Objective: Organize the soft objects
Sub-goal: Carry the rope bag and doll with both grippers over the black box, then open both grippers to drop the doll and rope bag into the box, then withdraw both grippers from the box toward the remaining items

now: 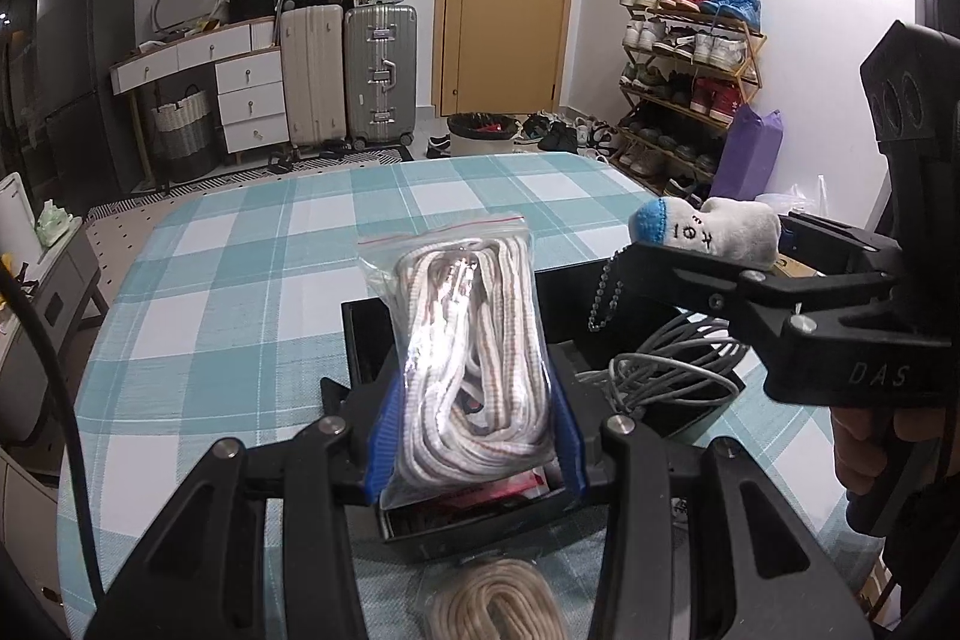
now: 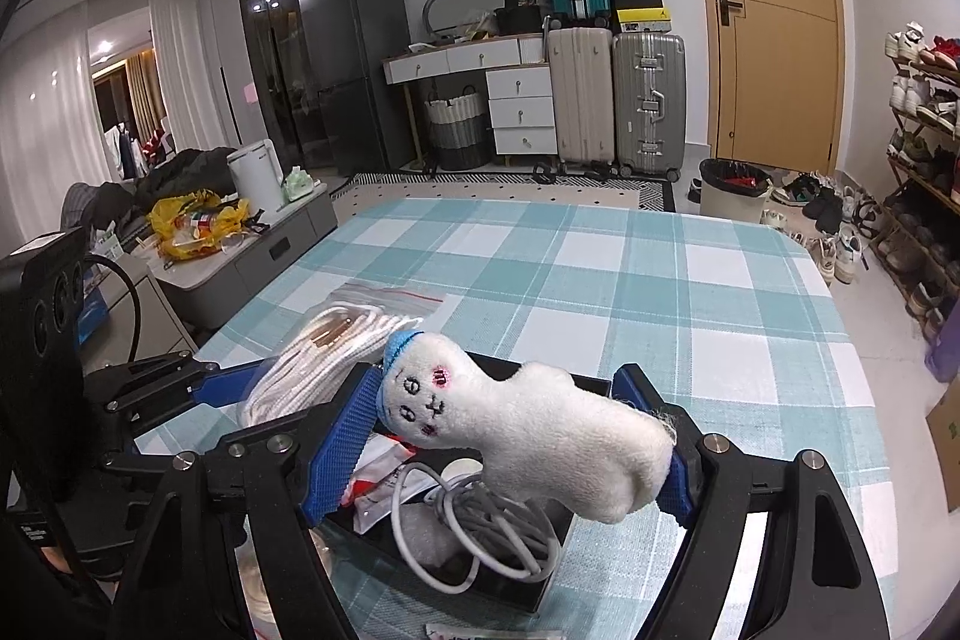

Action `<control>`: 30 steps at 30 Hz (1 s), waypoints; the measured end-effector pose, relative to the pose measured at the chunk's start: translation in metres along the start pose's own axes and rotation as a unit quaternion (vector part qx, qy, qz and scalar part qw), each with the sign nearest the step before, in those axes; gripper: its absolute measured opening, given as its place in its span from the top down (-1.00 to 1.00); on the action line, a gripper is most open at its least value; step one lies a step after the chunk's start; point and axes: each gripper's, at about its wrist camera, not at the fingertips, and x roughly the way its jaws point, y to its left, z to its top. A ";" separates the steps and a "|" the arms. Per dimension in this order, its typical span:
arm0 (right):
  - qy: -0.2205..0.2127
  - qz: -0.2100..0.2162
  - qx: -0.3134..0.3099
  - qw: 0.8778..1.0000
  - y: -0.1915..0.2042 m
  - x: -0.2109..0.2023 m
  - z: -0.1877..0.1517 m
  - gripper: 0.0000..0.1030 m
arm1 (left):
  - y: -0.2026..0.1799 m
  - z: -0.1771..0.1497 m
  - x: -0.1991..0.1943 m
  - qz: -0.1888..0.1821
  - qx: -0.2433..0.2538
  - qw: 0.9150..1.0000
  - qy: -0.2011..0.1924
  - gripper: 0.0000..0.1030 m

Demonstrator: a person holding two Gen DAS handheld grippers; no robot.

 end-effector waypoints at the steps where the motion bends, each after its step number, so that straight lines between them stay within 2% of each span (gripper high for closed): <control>1: 0.001 -0.001 -0.001 1.000 0.000 0.002 0.000 -0.56 | 0.002 0.001 0.002 -0.001 -0.001 1.000 0.001 0.18; 8: 0.009 -0.001 -0.013 1.000 0.002 0.016 0.001 -0.60 | 0.004 0.001 0.009 -0.001 -0.005 1.000 0.007 0.18; 11: 0.009 0.007 -0.017 1.000 0.003 0.019 0.002 -0.69 | 0.005 0.001 0.011 0.000 -0.005 1.000 0.010 0.18; 13: 0.006 0.006 -0.020 1.000 0.004 0.017 0.001 -0.83 | 0.005 0.000 0.012 -0.002 -0.005 1.000 0.012 0.18; 20: 0.000 -0.011 -0.013 1.000 -0.004 0.006 -0.001 -0.88 | 0.003 -0.001 0.014 0.002 -0.007 1.000 0.026 0.10; 22: -0.001 -0.012 -0.006 1.000 -0.007 0.000 -0.004 -0.91 | 0.003 -0.001 0.012 0.008 -0.011 1.000 0.026 -0.12; 26: -0.006 -0.017 0.012 1.000 -0.015 -0.015 -0.012 -0.94 | 0.006 0.000 0.001 0.010 -0.015 1.000 0.012 -0.37; 27: -0.007 -0.017 0.017 1.000 -0.017 -0.018 -0.014 -0.95 | 0.008 0.000 -0.002 0.013 -0.016 1.000 0.011 -0.63; 28: -0.008 -0.017 0.022 1.000 -0.019 -0.022 -0.016 -0.96 | 0.009 0.000 -0.006 0.017 -0.019 1.000 0.006 -0.76; 30: -0.007 -0.019 0.030 0.999 -0.022 -0.027 -0.021 -0.97 | 0.013 -0.001 -0.015 0.021 -0.023 0.999 -0.005 -0.82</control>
